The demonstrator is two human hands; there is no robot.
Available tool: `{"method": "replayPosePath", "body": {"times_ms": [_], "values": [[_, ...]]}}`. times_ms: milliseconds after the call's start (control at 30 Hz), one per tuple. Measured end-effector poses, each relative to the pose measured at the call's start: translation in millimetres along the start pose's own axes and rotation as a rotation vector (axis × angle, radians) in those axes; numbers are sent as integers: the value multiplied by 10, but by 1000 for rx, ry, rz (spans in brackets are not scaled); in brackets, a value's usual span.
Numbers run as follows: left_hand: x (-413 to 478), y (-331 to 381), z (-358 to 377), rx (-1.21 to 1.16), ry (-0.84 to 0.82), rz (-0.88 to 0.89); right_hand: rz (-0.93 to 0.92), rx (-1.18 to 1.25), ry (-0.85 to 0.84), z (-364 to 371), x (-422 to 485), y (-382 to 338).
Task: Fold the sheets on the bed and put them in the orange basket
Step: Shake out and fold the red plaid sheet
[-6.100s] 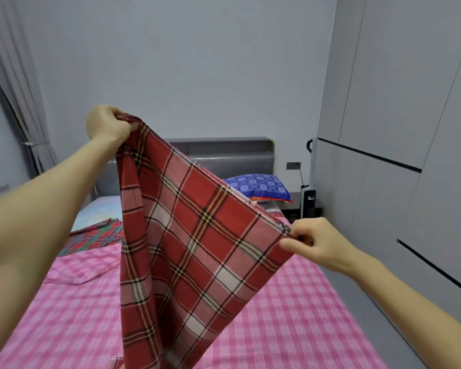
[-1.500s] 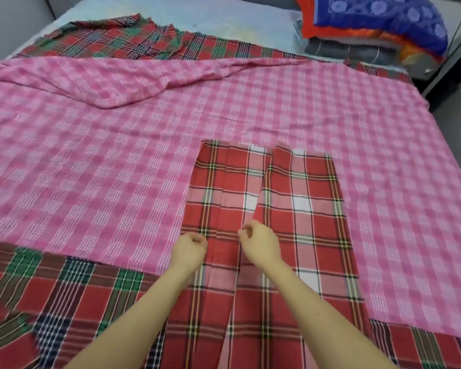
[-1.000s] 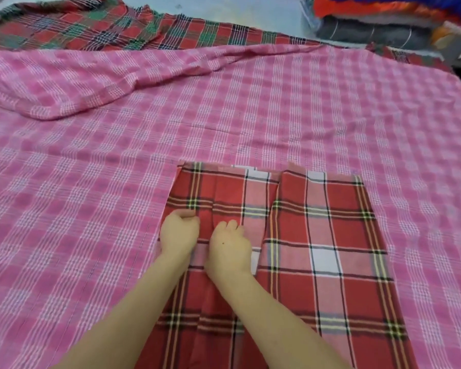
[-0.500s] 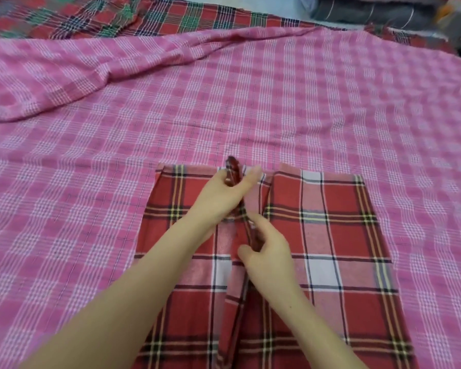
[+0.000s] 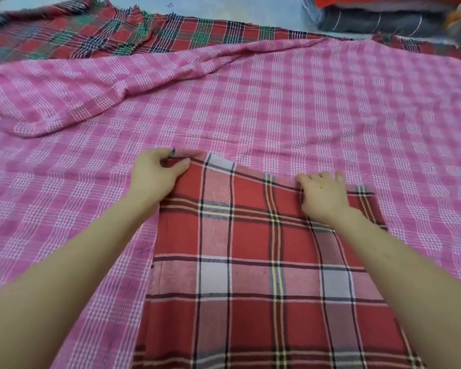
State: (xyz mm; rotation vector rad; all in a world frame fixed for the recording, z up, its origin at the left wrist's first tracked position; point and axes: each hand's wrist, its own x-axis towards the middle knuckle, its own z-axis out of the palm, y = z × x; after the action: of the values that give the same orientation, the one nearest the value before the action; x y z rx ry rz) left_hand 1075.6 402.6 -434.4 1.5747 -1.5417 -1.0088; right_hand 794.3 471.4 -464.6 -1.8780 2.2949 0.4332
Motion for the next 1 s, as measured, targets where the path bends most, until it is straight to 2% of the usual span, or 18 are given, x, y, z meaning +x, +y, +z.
{"method": "replayPosePath", "body": {"times_ms": [167, 333, 400, 500, 667, 767, 900, 1000], "values": [[118, -454, 20, 110, -104, -241, 99, -177, 99, 128, 120, 192], [235, -538, 144, 297, 80, -159, 196, -269, 142, 109, 169, 186], [187, -539, 226, 326, 95, -177, 221, -279, 128, 149, 126, 113], [4, -504, 237, 295, 89, -214, 217, -171, 259, 232, 5, 16], [-867, -667, -14, -36, -129, -454, 55, 91, 523, 339, -769, -350], [-1502, -859, -68, -65, -242, -537, -50, 224, 524, 433, -1410, -565], [-2388, -1012, -267, -78, -191, -669, -148, 347, 447, 621, -2460, -764], [-2890, -1009, -354, -32, -154, -676, -144, 401, 359, 821, -3133, -851]]}}
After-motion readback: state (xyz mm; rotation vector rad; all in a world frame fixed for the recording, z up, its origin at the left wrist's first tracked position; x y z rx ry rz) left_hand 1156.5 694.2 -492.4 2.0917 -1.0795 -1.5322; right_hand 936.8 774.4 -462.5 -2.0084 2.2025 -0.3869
